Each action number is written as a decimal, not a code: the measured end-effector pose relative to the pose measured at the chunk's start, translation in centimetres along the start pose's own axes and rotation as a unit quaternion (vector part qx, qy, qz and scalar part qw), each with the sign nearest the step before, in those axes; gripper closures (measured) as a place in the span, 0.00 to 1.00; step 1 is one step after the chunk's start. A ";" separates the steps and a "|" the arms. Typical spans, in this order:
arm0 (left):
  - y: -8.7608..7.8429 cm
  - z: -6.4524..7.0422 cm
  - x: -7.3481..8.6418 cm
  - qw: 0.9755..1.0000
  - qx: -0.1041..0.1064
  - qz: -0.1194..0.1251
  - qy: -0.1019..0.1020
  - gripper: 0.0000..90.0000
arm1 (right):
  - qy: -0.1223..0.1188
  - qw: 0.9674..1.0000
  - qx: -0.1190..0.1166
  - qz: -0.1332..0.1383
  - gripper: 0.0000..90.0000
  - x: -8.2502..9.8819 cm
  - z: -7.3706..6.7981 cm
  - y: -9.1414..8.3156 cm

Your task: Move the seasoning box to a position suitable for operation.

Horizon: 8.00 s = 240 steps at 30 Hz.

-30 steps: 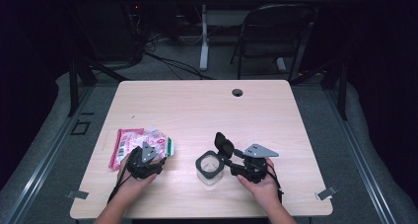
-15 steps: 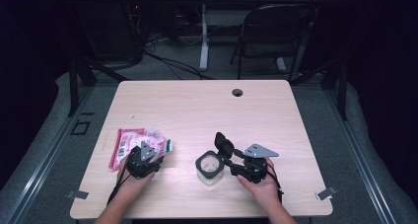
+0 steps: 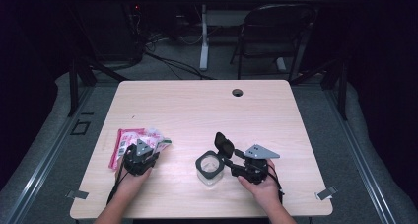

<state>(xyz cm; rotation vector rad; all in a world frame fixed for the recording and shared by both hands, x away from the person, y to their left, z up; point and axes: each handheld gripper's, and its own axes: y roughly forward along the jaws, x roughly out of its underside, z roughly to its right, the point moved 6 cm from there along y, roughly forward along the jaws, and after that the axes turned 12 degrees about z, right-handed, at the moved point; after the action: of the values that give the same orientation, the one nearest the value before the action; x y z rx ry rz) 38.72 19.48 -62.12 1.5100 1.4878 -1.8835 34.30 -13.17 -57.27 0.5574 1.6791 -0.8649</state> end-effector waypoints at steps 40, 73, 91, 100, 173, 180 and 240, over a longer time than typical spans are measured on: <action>-6.6 -5.0 -4.2 0.989 -0.034 0.103 -0.104 1.00 | 0.009 1.000 0.000 0.012 0.52 0.0 0.4 -0.9; -11.3 -1.1 -10.7 0.981 0.004 0.190 -0.030 1.00 | 0.018 1.000 -0.002 0.013 0.51 -0.1 0.5 -0.9; -7.8 5.4 -11.7 0.975 0.117 0.188 -0.012 1.00 | 0.054 0.998 -0.024 0.001 0.80 -1.4 0.0 -3.4; -8.3 6.0 -11.1 0.975 0.116 0.187 -0.013 1.00 | 0.092 0.993 -0.060 0.037 0.93 -4.3 -0.5 -4.8; -7.7 7.2 -4.8 0.983 0.138 0.110 -0.041 0.58 | 0.025 0.983 -0.165 -0.075 1.00 -4.8 -9.7 4.7; -6.7 7.5 -3.1 0.983 0.152 0.089 -0.059 0.48 | 0.020 0.983 -0.167 -0.080 1.00 -4.7 -9.7 4.6; -2.0 8.0 0.9 0.988 0.144 0.028 -0.050 0.30 | 0.016 0.982 -0.166 -0.089 0.97 -3.5 -9.4 4.1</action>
<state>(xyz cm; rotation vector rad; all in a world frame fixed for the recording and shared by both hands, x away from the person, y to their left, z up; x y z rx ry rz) 32.62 13.87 -62.59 1.5309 1.1557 -2.1789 32.54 -3.10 -53.82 0.1955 1.8742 -0.6811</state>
